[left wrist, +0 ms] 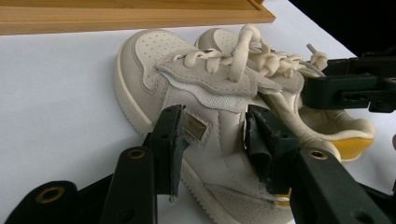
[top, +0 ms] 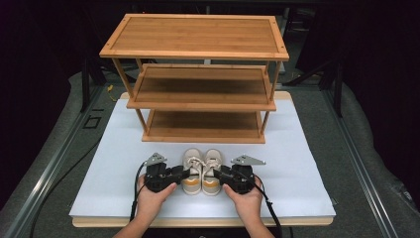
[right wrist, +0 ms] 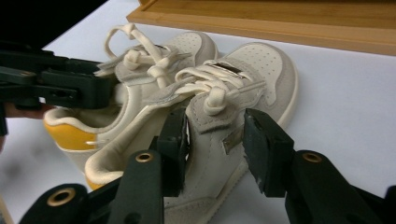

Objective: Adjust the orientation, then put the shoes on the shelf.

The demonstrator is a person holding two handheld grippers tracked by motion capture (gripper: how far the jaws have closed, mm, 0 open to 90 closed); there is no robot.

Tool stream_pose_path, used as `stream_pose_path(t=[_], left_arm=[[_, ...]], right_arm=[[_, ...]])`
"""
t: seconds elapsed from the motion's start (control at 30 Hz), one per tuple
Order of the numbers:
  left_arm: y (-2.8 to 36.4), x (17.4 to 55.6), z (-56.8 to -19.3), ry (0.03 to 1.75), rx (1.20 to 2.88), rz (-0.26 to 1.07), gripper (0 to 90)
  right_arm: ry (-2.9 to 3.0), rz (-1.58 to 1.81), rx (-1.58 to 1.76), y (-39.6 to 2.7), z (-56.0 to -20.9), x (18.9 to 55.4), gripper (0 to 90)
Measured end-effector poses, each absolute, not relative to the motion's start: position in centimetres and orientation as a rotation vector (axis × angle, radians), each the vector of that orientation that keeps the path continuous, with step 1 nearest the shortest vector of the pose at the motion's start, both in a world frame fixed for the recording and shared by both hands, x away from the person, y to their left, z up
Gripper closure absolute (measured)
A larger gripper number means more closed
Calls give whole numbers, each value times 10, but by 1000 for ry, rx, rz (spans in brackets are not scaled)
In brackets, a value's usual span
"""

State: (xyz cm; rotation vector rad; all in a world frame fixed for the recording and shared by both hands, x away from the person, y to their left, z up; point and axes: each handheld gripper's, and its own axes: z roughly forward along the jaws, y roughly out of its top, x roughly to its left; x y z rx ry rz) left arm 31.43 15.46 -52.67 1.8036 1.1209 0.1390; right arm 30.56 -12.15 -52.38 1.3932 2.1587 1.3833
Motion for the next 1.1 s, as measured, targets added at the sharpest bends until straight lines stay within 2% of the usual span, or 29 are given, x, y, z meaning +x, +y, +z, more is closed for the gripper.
stream_pose_path(t=[0.1, 0.27, 0.33, 0.77, 0.87, 0.97, 1.1], left_arm=[[155, 314, -527, 1123, 1806, 141, 558], [157, 312, -526, 1112, 1808, 159, 509], [158, 311, -525, 1113, 1811, 174, 491], [155, 306, -521, 1121, 1804, 214, 452], [154, 307, -522, 1125, 1795, 214, 455], [154, 307, -523, 1127, 1793, 213, 450], [152, 305, -525, 1118, 1778, 234, 482]], right_arm=[[2142, 1391, 1402, -121, -524, 304, 581], [2117, 1451, 1428, -123, -523, 301, 481], [2098, 1439, 1408, -124, -521, 297, 483], [1984, 1339, 1420, -115, -518, 287, 319], [1988, 1345, 1447, -113, -521, 289, 336], [2007, 1362, 1447, -112, -524, 290, 423], [1961, 1321, 1418, -108, -526, 286, 438]])
